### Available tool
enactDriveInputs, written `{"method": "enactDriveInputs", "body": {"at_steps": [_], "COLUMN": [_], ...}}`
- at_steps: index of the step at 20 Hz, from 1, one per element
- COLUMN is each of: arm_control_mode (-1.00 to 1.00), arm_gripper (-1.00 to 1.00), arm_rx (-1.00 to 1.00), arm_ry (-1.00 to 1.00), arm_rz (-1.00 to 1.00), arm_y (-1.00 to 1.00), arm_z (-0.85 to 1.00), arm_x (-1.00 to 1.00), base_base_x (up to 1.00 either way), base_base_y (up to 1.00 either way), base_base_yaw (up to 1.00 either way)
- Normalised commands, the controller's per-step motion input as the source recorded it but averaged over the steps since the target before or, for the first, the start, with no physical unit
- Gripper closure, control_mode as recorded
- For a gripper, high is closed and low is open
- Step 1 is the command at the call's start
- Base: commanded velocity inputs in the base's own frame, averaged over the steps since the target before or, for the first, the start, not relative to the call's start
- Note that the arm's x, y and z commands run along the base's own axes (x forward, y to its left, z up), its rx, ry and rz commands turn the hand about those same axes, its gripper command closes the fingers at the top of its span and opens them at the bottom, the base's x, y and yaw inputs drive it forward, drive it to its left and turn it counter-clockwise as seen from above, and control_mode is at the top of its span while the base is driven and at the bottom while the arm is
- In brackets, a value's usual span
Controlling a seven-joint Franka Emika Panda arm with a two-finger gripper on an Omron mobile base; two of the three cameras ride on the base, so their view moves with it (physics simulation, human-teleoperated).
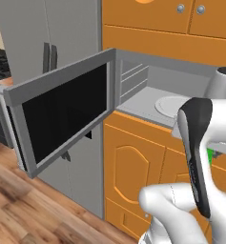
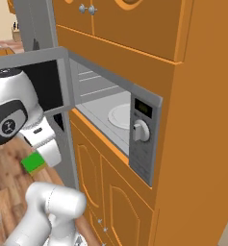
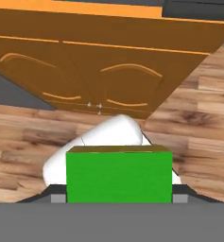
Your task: Place the sponge inside the microwave to prepare for sanitizing.
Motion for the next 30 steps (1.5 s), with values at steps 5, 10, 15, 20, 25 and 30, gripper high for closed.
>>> {"method": "enactDriveInputs", "body": {"at_steps": [5,10,15,20,25,30], "arm_control_mode": [-1.0,-1.0,-1.0,-1.0,-1.0,-1.0], "arm_gripper": [1.0,1.0,1.0,1.0,1.0,1.0], "arm_rx": [-0.24,-0.23,-0.13,-0.06,-0.02,-0.04], "arm_ry": [-0.08,-0.08,-0.08,-0.18,-0.22,-0.28], "arm_rz": [-0.12,-0.12,-0.05,-0.01,0.0,0.0], "arm_y": [0.0,-0.01,-0.05,-0.18,-0.25,-0.28], "arm_z": [0.02,0.0,0.03,0.0,0.0,0.01], "arm_x": [0.55,0.74,0.56,0.21,0.25,0.35], "base_base_x": [0.0,0.0,0.0,0.0,0.0,0.0], "base_base_y": [0.0,0.0,0.0,0.0,0.0,0.0], "base_base_yaw": [0.0,0.0,0.0,0.0,0.0,0.0]}}
